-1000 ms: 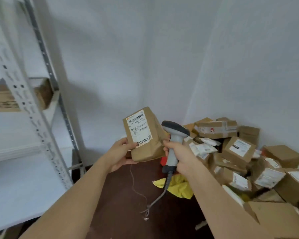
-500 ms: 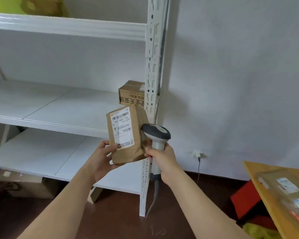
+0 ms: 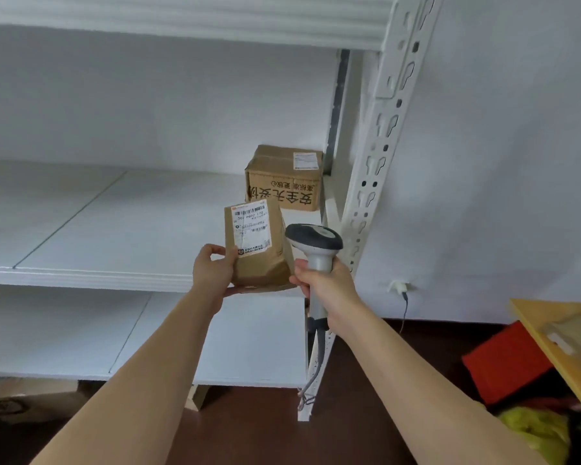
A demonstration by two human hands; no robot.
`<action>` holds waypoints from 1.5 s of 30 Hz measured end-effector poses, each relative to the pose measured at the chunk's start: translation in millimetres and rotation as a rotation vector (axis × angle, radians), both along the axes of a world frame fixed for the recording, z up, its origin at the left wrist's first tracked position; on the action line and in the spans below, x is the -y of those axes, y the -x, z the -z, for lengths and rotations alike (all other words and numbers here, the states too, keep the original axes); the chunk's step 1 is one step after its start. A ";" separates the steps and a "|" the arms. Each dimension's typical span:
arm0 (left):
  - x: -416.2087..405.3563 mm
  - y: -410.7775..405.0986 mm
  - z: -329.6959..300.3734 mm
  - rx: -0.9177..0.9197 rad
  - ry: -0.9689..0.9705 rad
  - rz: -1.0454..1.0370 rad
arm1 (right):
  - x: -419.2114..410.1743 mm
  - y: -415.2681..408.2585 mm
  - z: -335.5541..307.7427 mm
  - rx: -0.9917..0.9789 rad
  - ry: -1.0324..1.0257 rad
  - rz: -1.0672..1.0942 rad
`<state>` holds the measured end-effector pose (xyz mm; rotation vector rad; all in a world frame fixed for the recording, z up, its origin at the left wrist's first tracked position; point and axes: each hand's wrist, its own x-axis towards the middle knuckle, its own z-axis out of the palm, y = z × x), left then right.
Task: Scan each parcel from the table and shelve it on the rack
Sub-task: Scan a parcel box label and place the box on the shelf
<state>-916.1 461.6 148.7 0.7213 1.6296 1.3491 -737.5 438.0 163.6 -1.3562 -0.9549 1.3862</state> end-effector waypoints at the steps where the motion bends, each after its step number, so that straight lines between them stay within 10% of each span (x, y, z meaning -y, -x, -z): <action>1: -11.4 -2.6 1.0 -0.029 -0.003 0.000 | -8.0 0.6 1.0 0.002 0.002 0.005; 26: -190.5 -21.3 36.1 0.057 0.156 0.476 | -170.1 24.5 15.0 0.254 -0.003 0.239; 45: -129.3 13.7 9.7 -0.089 0.335 0.767 | -75.4 43.0 -4.6 0.240 -0.065 0.241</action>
